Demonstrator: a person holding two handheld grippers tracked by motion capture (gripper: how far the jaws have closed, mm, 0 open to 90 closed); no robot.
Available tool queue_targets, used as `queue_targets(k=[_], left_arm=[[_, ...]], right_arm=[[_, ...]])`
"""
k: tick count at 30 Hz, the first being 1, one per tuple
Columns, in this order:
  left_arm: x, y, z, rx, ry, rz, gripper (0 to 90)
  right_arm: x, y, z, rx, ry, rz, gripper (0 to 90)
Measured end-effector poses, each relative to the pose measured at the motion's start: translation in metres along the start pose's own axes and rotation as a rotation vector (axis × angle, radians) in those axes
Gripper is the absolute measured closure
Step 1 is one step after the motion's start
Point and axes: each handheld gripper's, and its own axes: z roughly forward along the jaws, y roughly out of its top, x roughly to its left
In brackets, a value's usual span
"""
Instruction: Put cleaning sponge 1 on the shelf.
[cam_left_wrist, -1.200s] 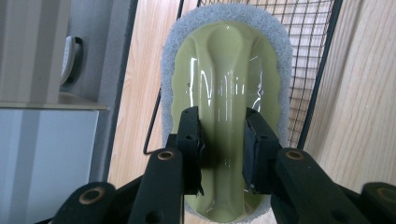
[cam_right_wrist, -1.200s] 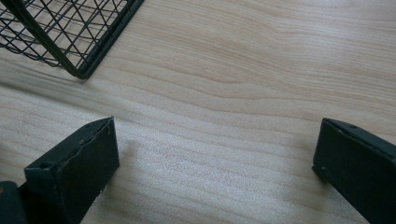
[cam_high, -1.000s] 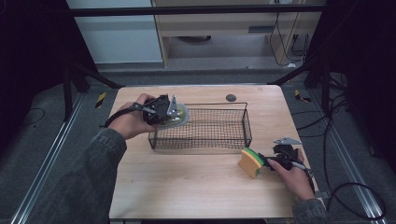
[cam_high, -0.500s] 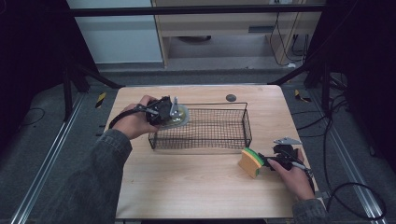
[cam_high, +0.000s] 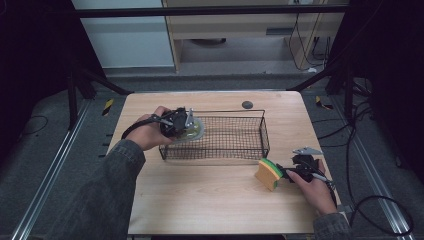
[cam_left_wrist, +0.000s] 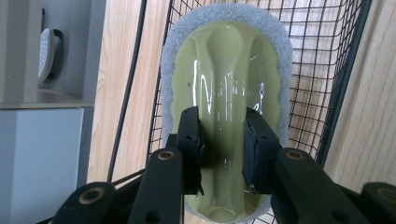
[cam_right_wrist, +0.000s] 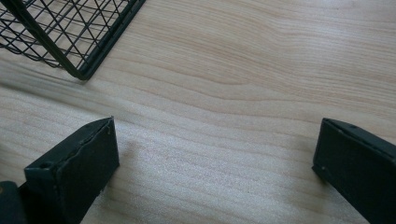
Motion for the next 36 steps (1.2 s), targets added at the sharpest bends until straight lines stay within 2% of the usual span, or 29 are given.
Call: queue_targets(k=[5,9,25,36], left_arm=[[-0.001,0.000,0.003,-0.005,-0.006,-0.012,71.0],[-0.001,-0.001,0.005,-0.002,-0.007,-0.004,71.1],[0.001,-0.012,0.016,0.002,-0.018,-0.037,71.0],[0.000,-0.015,0.021,0.008,-0.031,-0.040,71.0]], right_arm=[[0.000,0.000,0.000,0.000,0.000,-0.001,0.4],[0.000,0.000,0.000,-0.001,-0.001,-0.003,0.5],[0.000,0.000,0.000,0.000,0.000,-0.001,0.5],[0.000,0.000,0.000,0.000,0.000,-0.001,0.5]])
